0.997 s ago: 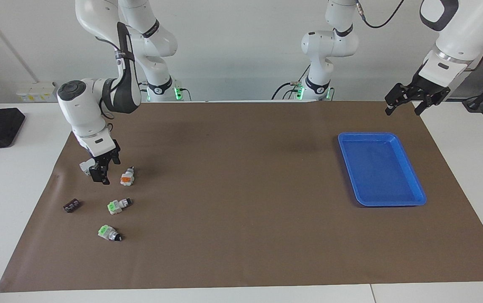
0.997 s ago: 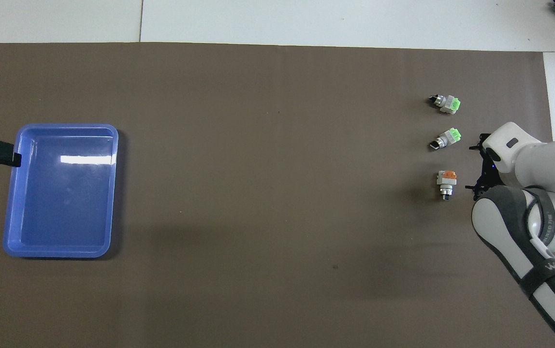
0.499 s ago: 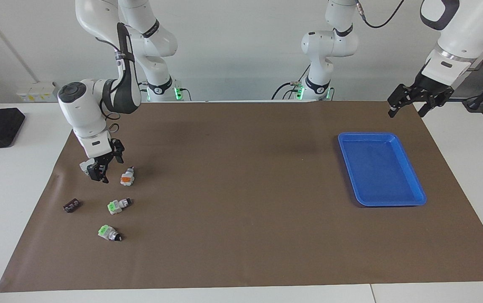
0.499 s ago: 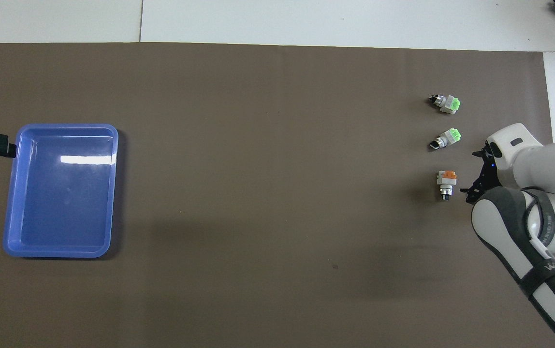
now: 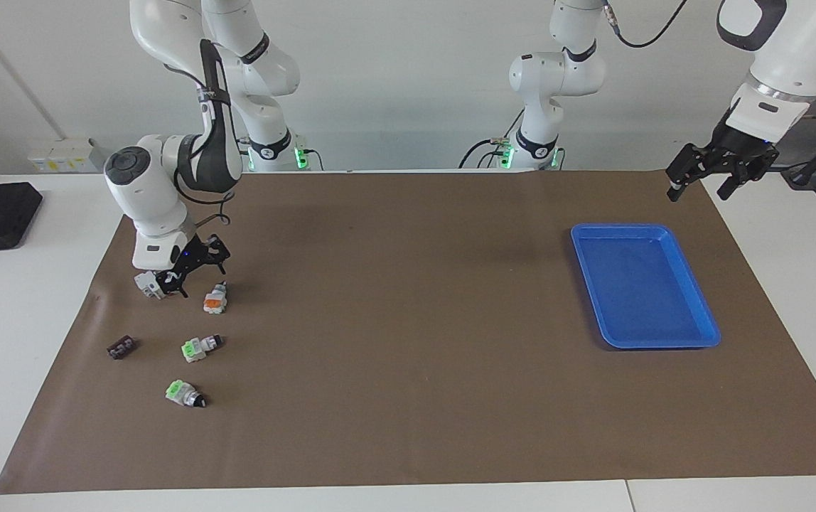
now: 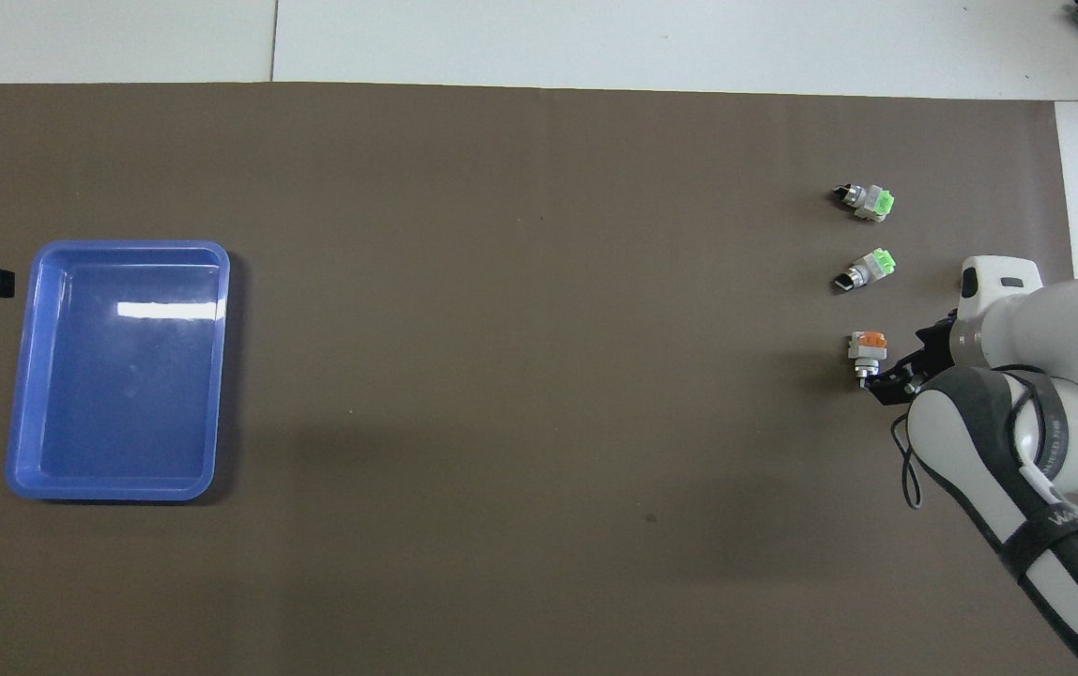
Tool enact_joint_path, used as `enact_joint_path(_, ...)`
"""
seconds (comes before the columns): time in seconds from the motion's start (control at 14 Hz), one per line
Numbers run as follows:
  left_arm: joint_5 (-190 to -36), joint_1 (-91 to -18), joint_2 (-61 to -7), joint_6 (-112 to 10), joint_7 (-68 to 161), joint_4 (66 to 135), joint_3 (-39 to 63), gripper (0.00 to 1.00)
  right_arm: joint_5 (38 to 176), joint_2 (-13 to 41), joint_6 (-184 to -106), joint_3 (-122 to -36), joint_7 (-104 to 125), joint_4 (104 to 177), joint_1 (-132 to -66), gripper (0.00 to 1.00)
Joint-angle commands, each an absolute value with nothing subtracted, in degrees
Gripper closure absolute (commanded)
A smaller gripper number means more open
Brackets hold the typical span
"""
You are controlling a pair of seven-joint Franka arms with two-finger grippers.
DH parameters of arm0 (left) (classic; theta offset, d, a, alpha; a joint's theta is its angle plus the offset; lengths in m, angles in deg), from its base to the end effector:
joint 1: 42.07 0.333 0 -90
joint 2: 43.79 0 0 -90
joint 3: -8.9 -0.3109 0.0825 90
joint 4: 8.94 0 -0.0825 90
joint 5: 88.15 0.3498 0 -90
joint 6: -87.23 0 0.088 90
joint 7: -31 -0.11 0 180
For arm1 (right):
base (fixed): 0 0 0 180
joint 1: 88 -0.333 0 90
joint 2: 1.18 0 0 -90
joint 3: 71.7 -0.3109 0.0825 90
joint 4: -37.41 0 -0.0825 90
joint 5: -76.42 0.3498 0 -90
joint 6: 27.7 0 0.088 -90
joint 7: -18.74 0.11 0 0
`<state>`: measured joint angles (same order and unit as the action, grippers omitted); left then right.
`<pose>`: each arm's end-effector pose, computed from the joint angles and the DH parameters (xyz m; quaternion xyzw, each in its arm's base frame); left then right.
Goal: Turn and place switch with both arms
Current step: 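Lower the right gripper and grasp the orange-topped switch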
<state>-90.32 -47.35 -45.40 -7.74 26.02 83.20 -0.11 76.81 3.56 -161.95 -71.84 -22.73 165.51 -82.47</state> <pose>0.5197 0.0313 0.6224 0.9990 -0.0099 0.0400 0.0181 0.5089 -0.0479 0.3509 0.9515 0.3074 0.0123 0.0025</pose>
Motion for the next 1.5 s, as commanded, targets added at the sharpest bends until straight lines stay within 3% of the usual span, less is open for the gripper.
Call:
enact_joint_path(0.0, -89.8, -46.9, -46.7, -9.8, 25.0, 85.1, 0.1, 0.0, 78.2, 3.9, -161.9, -72.1, -15.5, 166.9, -82.9, 0.15)
enact_joint_path(0.14, -89.8, -46.9, -46.7, -9.9, 25.0, 85.1, 0.1, 0.0, 78.2, 4.4, -162.7, -72.0, -10.9, 167.1, -83.1, 0.22)
enact_joint_path(0.71, -90.3, -47.0, -47.0, -9.7, 25.1, 86.0, 0.2, 0.0, 78.1, 8.0, -170.6, -72.0, -6.4, 167.1, -83.1, 0.22)
enact_joint_path(1.0, -90.3, -46.5, -47.1, -9.7, 24.8, 86.0, 0.1, 0.0, 78.1, 8.2, -170.7, -72.0, -3.5, 167.2, -83.1, 0.33)
enact_joint_path(1.07, -90.3, -46.4, -47.1, -9.8, 24.3, 86.2, 0.1, 0.0, 78.1, 8.3, -170.7, -72.0, -2.5, 167.3, -83.1, 0.44)
enact_joint_path(1.14, -90.3, -46.4, -47.2, -9.9, 24.1, 86.3, 0.1, 0.0, 78.1, 8.3, -170.3, -72.0, -1.7, 167.3, -82.9, 0.94)
enact_joint_path(1.21, -90.3, -46.4, -47.2, -9.9, 24.1, 86.4, 0.1, 0.0, 78.1, 8.4, -170.3, -72.0, -0.5, 167.2, -83.0, 1.0)
enact_joint_path(1.42, -90.3, -46.3, -47.2, -9.9, 24.1, 86.4, 0.0, 0.0, 78.0, 8.6, -168.8, -71.9, 4.3, 166.4, -83.1, 1.0)
